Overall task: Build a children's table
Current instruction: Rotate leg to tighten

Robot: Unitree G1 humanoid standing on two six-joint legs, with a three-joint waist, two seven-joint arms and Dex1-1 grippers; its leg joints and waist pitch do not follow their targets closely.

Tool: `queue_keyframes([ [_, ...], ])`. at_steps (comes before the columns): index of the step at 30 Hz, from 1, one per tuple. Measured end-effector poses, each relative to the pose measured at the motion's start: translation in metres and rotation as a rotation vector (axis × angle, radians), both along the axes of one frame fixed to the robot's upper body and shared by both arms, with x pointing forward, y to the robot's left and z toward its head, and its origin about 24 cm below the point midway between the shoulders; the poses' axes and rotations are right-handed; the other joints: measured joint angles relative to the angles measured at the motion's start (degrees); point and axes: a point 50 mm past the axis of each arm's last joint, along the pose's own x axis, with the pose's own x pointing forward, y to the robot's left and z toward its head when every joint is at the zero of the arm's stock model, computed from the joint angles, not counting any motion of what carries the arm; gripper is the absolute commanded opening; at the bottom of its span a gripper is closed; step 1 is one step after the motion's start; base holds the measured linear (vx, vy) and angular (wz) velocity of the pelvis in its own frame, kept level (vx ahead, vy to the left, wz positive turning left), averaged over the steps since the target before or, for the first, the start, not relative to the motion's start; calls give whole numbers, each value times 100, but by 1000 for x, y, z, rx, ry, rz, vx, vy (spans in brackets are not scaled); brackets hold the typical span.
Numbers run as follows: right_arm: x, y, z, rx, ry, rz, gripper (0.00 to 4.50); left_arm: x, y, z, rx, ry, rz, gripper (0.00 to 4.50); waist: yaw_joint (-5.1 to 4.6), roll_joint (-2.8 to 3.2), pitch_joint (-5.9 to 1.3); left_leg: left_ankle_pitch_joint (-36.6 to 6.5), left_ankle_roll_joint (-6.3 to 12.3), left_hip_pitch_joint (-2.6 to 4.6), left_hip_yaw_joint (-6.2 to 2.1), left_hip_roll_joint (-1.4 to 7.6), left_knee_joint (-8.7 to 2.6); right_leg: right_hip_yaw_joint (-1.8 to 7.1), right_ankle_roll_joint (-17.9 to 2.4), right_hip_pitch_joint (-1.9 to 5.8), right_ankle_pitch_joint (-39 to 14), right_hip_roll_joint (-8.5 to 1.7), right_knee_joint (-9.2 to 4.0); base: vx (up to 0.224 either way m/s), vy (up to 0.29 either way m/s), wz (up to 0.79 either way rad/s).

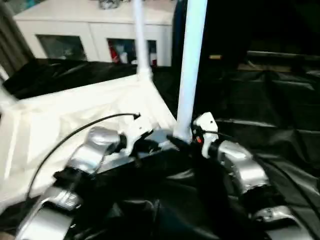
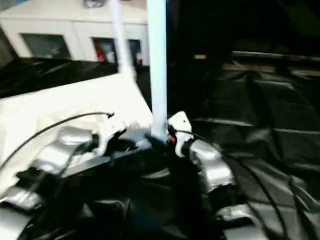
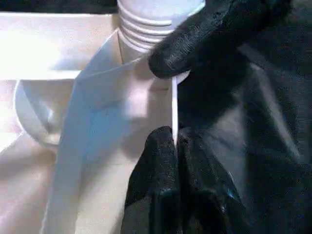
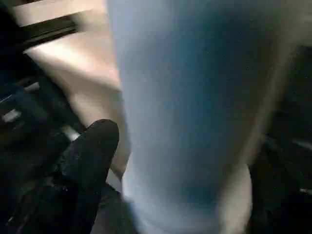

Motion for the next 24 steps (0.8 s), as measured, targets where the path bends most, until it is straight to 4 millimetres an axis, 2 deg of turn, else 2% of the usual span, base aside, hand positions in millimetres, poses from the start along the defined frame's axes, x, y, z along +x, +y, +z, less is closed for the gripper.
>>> queue_keyframes([
  [4, -6, -6, 1, -22, 38, 131, 386, -6, 5, 0, 14, 15, -68, 0, 52, 15, 5, -3, -3, -2, 3, -1, 16, 8, -4, 9, 4, -2, 1, 0, 0, 0],
  [9, -11, -13, 5, -63, 68, 241, 386, -9, 5, -1, 17, 24, -103, 0, 55, 11, 6, -2, -4, 10, 8, -1, 17, 19, -4, 29, 4, -2, 3, 0, 0, 0],
  [10, -11, -14, 6, -65, 69, 248, 358, -9, 5, -1, 18, 25, -104, 0, 53, 7, 7, -2, -4, 10, 8, -1, 17, 19, -3, 29, 4, -2, 3, 0, 0, 0],
  [14, -11, -12, 6, -48, 72, 245, 346, -9, 5, -1, 14, 25, -103, 0, 66, 3, 8, -1, -5, 11, 7, 0, 17, 19, -3, 27, 4, -2, 14, 0, 0, 0],
  [15, -11, -11, 6, -38, 78, 244, 317, -9, 5, -2, 13, 25, -102, 0, 66, 2, 8, 0, -5, 11, 7, -1, 17, 19, -2, 27, 4, -3, 16, 0, 0, 0],
  [20, -11, -9, 0, 26, 105, 146, 291, -9, 0, -4, -5, 12, -66, 0, 75, -2, 5, 0, -4, 12, 7, -1, 18, 19, 0, 28, 2, -3, 18, 0, 0, 0],
  [24, -3, -5, -5, 36, 70, -58, 278, -1, -9, -8, -19, -14, 44, 0, 51, -11, -3, 2, -9, 29, 7, -1, 17, 20, 9, 37, -3, -4, 20, 0, 0, 0],
])
